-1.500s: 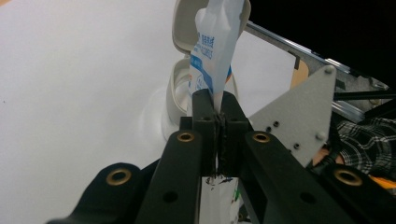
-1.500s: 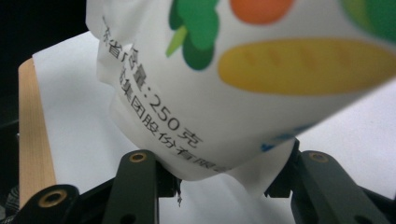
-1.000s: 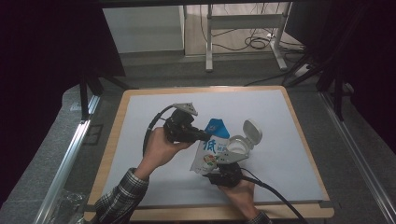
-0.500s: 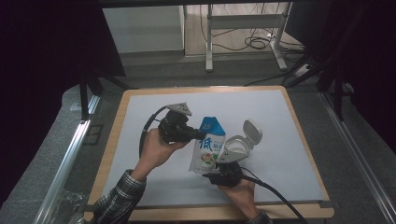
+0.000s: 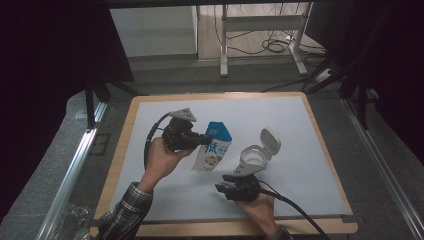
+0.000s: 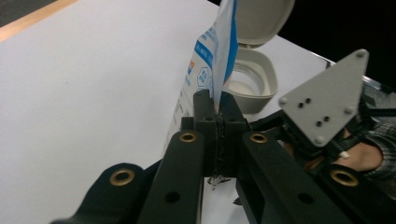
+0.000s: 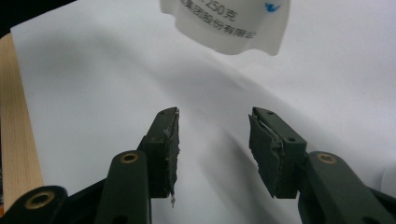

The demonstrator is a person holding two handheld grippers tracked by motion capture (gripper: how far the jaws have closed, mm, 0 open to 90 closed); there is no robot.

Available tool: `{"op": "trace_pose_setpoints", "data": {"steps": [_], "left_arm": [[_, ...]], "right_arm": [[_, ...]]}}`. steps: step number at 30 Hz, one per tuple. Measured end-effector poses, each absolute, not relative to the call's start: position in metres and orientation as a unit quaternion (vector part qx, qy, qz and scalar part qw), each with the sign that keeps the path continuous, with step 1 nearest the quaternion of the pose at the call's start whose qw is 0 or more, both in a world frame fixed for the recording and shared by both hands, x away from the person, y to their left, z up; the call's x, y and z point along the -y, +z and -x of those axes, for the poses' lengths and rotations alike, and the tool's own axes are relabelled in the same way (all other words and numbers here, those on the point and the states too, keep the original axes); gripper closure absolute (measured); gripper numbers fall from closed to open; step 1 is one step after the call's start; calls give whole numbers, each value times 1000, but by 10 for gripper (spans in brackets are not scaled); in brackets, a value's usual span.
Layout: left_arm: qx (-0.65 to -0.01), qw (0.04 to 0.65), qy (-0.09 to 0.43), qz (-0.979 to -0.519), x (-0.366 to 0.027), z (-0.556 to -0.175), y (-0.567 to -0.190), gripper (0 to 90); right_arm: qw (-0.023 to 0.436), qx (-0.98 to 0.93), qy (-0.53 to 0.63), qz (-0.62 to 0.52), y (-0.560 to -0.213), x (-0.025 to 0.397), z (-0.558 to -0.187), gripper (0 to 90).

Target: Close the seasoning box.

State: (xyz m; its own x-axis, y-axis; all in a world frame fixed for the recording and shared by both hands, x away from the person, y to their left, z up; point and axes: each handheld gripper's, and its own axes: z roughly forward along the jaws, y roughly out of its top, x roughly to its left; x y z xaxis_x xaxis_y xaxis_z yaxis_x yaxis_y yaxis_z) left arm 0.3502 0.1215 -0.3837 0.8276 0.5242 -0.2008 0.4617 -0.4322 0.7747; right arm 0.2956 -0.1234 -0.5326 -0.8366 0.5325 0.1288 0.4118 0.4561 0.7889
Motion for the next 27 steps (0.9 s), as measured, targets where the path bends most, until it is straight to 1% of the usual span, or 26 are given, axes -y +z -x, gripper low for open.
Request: {"op": "trace_pose_setpoints", "data": {"steps": [5,10,22,27], "left_arm": [[-300,446,40,-842,-127,-355,-391,895],[-312,441,60,-839,-131,-361,-398,894],[-342,466,88,-811,-145,-382,-413,894],[-350,470,101,-804,-148,-390,-419,894]], "right_arm": [[72,-852,438,-277,-533,127,-294,533],[66,-852,438,-281,-531,131,-294,533],[51,-857,428,-281,-530,137,-294,529],[55,-862,418,-281,-529,139,-293,525]]}}
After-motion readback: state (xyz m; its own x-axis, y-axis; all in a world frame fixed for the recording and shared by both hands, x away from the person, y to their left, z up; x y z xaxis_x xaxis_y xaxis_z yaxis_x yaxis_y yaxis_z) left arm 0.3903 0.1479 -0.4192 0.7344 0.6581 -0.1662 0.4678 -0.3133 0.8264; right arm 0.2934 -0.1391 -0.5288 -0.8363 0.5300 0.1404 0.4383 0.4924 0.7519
